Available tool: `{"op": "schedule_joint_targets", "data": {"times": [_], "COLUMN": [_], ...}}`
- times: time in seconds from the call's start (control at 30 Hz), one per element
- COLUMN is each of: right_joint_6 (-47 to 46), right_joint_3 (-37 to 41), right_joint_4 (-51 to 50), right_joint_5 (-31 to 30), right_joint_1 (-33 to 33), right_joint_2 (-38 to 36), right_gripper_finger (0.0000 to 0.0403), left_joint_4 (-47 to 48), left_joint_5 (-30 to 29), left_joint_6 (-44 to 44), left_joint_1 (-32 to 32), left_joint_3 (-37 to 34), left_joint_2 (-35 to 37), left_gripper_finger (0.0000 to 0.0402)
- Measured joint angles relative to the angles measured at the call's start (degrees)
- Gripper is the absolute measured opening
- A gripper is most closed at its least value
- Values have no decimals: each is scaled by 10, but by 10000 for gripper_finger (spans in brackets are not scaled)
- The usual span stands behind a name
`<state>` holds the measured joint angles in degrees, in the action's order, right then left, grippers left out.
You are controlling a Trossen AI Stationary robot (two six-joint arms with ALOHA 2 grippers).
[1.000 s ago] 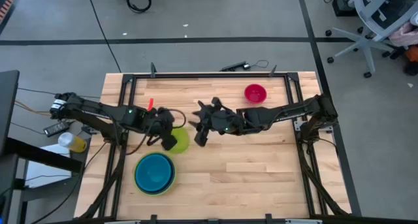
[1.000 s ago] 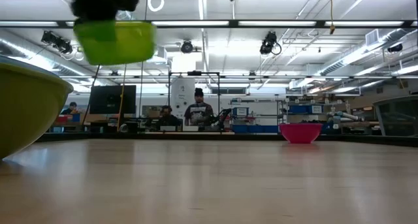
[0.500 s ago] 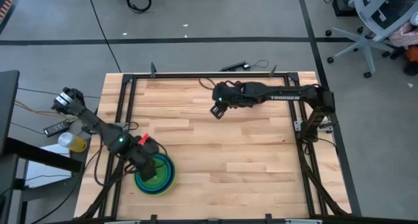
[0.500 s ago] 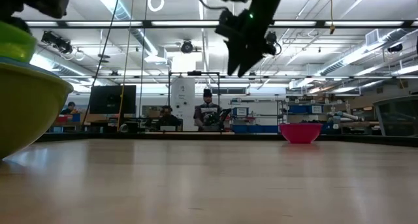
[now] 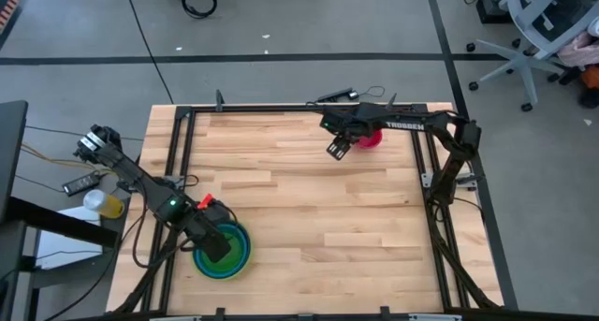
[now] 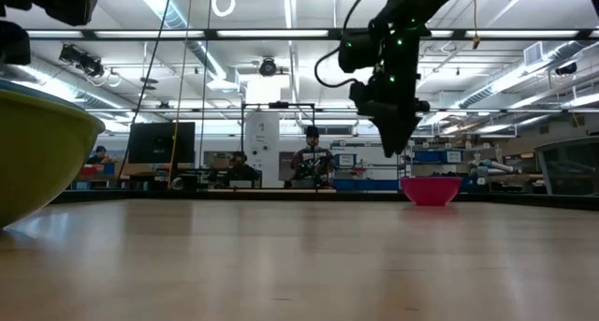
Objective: Nest bowls inside each other
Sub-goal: Stack the green bowl on top of the blue bowl, then stack the red bowl on top of the green bowl
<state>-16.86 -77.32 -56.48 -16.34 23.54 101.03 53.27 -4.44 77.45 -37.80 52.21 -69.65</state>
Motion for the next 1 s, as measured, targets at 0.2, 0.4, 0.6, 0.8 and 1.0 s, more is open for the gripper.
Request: {"op": "schedule_joint_targets", "data": {"times": [0.2,0.4,0.6,0.8,1.0], "right_joint_6": [0,-11,-12,-30,-40], "right_joint_3": [0,28,85,129,129], "right_joint_4": [-13,-9,42,85,78], "right_joint_5": [-3,45,79,117,109], "right_joint_1": [48,89,93,83,64], "right_joint_2": [0,0,0,1,-2], "right_gripper_finger": [191,187,187,167,131], "left_joint_4": [39,78,79,79,88], "left_joint_5": [2,2,-1,-2,-10], "left_joint_6": [-1,6,6,32,40], "left_joint_1": [0,0,0,0,0], "left_joint_3": [35,60,60,61,85], "left_joint_2": [0,0,0,8,27], "left_gripper_finger": [271,270,258,242,223]}}
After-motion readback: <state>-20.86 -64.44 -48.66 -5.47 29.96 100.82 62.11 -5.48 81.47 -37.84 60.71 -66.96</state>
